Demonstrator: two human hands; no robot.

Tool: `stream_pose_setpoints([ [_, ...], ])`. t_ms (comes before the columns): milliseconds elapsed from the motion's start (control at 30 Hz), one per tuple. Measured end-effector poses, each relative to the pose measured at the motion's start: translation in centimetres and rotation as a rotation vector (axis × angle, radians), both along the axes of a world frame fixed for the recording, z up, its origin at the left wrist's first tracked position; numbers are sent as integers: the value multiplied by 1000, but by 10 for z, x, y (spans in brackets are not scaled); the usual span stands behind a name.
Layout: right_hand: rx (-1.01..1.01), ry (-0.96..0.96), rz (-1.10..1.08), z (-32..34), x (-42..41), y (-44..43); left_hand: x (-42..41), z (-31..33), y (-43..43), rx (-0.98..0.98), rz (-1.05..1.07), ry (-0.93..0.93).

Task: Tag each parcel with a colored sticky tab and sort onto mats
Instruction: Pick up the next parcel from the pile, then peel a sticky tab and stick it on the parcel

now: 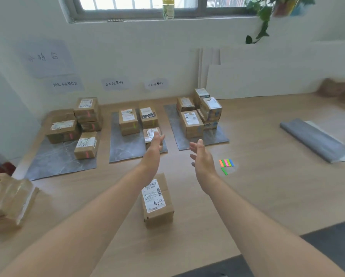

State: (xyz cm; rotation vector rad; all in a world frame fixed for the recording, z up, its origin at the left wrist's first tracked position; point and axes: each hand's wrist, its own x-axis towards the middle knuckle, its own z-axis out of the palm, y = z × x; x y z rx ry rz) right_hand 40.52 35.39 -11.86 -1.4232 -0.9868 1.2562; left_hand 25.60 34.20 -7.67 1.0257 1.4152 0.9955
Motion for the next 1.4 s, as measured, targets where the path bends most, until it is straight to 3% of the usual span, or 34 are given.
stream_pose_setpoints([
  [400, -121, 28, 67, -77, 147, 91, 148, -69, 74, -191, 66, 43],
  [800, -261, 37, 43, -147, 241, 139, 239, -137, 129, -338, 66, 23],
  [1000, -222, -194, 45, -186, 275, 162, 265, -172, 153, -318, -41, 87],
  [1100, -147, -431, 99, -202, 289, 176, 272, -195, 162, -271, -93, 146],
  [1233, 86, -716, 334, -239, 300, 210, 276, -228, 166, -162, -196, 335],
  [1400, 116, -794, 538, -271, 299, 246, 271, -270, 171, -12, -319, 618],
])
